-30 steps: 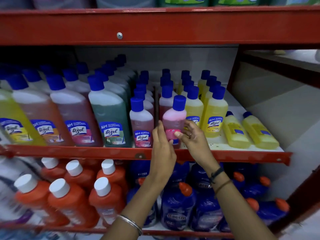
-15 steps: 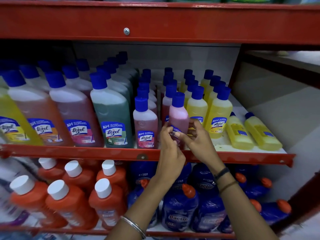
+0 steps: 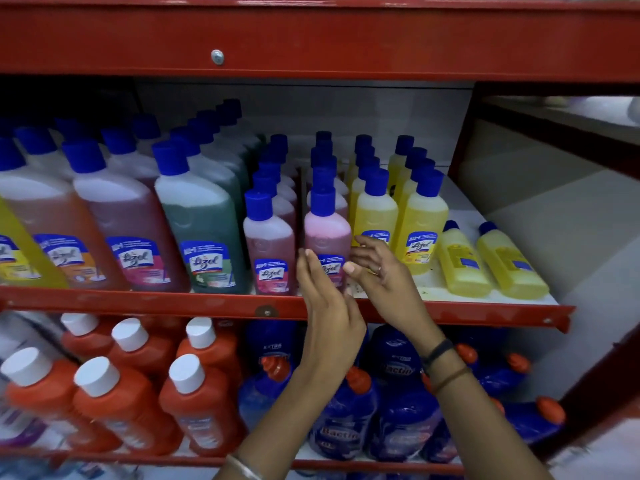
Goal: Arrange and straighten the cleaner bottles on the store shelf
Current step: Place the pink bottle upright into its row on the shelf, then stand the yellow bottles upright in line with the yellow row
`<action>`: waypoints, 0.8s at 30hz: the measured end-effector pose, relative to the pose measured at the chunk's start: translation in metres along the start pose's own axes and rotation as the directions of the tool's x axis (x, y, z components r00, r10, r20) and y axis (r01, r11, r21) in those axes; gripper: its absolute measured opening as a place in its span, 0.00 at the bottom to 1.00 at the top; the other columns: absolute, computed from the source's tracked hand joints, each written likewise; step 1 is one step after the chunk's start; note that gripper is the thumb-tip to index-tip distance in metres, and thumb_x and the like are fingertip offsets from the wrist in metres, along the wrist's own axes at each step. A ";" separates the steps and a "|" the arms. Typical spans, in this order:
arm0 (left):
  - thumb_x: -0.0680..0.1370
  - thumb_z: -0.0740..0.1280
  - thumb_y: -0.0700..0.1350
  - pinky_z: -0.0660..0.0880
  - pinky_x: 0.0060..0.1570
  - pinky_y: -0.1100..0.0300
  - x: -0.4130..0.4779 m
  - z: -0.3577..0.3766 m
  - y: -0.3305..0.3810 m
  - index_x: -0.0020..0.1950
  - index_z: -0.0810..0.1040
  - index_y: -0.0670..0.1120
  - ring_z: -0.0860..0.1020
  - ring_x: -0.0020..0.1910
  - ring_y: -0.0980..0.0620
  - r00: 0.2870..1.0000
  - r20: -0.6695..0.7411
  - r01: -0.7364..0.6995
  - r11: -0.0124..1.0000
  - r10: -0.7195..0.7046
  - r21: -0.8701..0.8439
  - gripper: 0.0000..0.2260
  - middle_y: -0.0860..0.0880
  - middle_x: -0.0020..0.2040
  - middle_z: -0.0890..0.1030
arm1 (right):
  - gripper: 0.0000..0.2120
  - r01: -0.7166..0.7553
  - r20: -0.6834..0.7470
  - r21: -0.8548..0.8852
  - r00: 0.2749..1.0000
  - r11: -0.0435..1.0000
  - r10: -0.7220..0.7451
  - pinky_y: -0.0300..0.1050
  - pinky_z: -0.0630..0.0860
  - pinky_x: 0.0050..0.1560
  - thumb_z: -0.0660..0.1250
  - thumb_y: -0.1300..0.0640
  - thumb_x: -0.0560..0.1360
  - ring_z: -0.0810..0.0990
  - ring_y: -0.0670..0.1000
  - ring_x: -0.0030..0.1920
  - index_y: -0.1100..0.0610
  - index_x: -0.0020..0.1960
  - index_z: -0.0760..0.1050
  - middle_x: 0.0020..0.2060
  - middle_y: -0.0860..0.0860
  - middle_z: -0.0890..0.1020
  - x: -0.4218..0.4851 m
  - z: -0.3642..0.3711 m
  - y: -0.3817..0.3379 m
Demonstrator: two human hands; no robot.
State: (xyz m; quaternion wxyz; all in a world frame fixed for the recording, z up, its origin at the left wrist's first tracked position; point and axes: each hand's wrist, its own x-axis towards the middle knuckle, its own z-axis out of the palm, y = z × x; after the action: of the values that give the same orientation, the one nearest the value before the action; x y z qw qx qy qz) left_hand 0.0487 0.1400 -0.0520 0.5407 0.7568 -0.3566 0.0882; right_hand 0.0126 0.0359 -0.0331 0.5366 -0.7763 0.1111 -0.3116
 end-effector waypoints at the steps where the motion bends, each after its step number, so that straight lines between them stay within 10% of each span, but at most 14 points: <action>1: 0.76 0.58 0.35 0.50 0.69 0.67 -0.004 0.002 0.004 0.74 0.43 0.42 0.46 0.75 0.49 0.999 -0.022 -0.049 0.999 0.049 0.012 0.32 0.41 0.76 0.42 | 0.17 0.015 -0.051 -0.001 0.999 1.000 -0.016 0.38 0.76 0.57 0.68 0.56 0.74 0.80 0.44 0.57 0.51 0.61 0.70 0.55 0.50 0.82 -0.006 -0.010 -0.002; 7: 0.76 0.59 0.37 0.56 0.68 0.71 -0.006 0.040 0.055 0.69 0.60 0.42 0.59 0.71 0.51 0.952 0.095 -0.281 0.954 0.291 -0.107 0.21 0.43 0.71 0.59 | 0.09 -0.069 -0.438 -0.377 0.892 0.924 -0.112 0.35 0.75 0.48 0.66 0.57 0.75 0.81 0.43 0.48 0.57 0.55 0.75 0.48 0.55 0.82 -0.015 -0.104 0.003; 10: 0.74 0.58 0.35 0.66 0.65 0.55 0.015 0.085 0.071 0.65 0.63 0.38 0.67 0.64 0.44 0.917 0.358 -0.152 0.984 0.177 -0.097 0.19 0.39 0.63 0.67 | 0.16 -0.363 -0.397 -0.607 0.909 0.706 0.126 0.50 0.72 0.53 0.63 0.60 0.75 0.76 0.63 0.58 0.66 0.61 0.70 0.56 0.66 0.77 -0.001 -0.139 0.012; 14: 0.74 0.59 0.35 0.71 0.52 0.49 0.046 0.129 0.082 0.60 0.67 0.33 0.73 0.57 0.35 0.824 0.548 0.080 0.987 -0.143 0.138 0.15 0.32 0.59 0.73 | 0.13 -0.492 -0.345 -0.670 0.869 0.556 0.354 0.50 0.70 0.48 0.57 0.63 0.76 0.75 0.66 0.57 0.71 0.57 0.69 0.57 0.70 0.76 0.010 -0.142 0.010; 24: 0.75 0.65 0.40 0.71 0.43 0.57 0.044 0.128 0.074 0.55 0.74 0.39 0.77 0.51 0.43 0.903 0.410 0.154 0.988 -0.129 -0.029 0.10 0.41 0.52 0.79 | 0.18 -0.494 -0.463 -0.427 0.839 0.757 0.287 0.47 0.67 0.43 0.67 0.56 0.74 0.77 0.63 0.53 0.67 0.57 0.70 0.50 0.64 0.79 -0.006 -0.148 0.019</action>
State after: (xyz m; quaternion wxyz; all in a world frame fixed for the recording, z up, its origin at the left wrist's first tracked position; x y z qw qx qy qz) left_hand 0.0017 -0.0045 -0.0246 0.4824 0.7657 -0.4078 -0.1213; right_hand -0.0790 -0.0816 -0.0180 0.3238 -0.7788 0.4539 -0.2873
